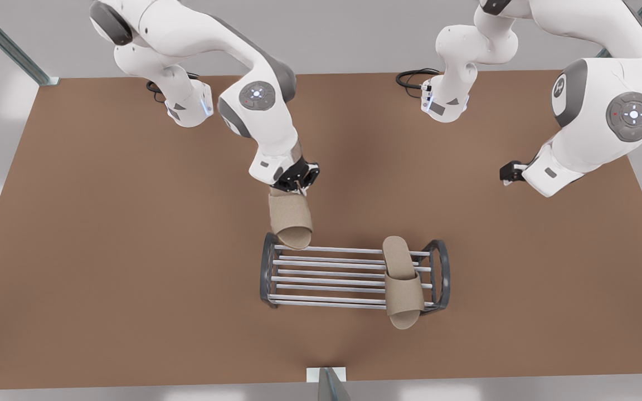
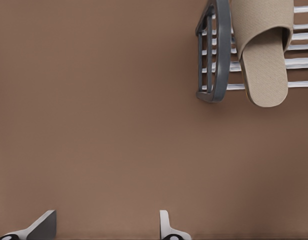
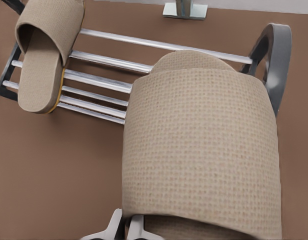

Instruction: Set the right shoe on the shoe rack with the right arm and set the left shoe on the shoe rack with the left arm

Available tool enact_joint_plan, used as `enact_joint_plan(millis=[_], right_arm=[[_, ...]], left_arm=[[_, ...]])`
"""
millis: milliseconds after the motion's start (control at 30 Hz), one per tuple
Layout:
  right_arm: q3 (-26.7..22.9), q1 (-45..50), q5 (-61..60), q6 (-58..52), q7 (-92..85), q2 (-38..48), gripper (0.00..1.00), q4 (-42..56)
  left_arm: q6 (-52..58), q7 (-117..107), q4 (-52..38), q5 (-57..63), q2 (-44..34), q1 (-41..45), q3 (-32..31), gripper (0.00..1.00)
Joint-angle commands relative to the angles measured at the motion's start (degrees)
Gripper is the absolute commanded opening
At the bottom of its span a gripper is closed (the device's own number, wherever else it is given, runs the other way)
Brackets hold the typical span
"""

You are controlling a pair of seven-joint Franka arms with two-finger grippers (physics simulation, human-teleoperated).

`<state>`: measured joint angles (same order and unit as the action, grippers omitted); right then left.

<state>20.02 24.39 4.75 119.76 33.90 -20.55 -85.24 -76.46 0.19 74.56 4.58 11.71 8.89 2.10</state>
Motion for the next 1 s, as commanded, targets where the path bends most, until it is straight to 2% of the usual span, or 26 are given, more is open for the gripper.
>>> enact_joint_plan(millis=[0, 33, 133, 367, 600, 767, 967], right_arm=[[-2.26, 2.15, 0.96, -3.39, 23.32, -4.32, 0.21, 5.69], [-4.90, 5.31, 0.87, -4.10, 23.32, -7.57, 0.21, 10.35], [-4.99, 5.76, 0.87, -4.10, 24.64, -10.47, 0.21, 14.48], [-6.84, 9.62, 1.05, -4.10, 28.24, -23.13, 0.21, 30.30], [-6.84, 9.80, 1.05, -0.76, 28.24, -26.65, 0.21, 33.73], [-5.96, 9.97, 0.96, 10.40, 28.24, -30.60, 0.21, 35.05], [-6.14, 11.56, 0.69, 13.74, 28.77, -32.01, 0.21, 37.60]], left_arm=[[1.40, 5.52, -0.03, 1.04, -0.02, -0.01, 0.01, 1.00], [1.40, 4.99, -0.03, 1.04, -0.19, -0.01, -0.08, 1.00], [1.40, 4.73, -0.11, 0.95, -0.28, -0.01, -0.08, 1.00], [1.14, 4.64, -0.20, 1.04, -0.28, -0.01, 0.09, 1.00], [1.49, 4.64, -0.11, 1.04, -0.63, -0.01, 0.01, 1.00], [1.31, 4.64, -0.20, 1.04, -0.63, -0.01, 0.01, 1.00], [1.05, 4.64, -0.20, 0.95, -0.37, -0.01, 0.01, 1.00]])
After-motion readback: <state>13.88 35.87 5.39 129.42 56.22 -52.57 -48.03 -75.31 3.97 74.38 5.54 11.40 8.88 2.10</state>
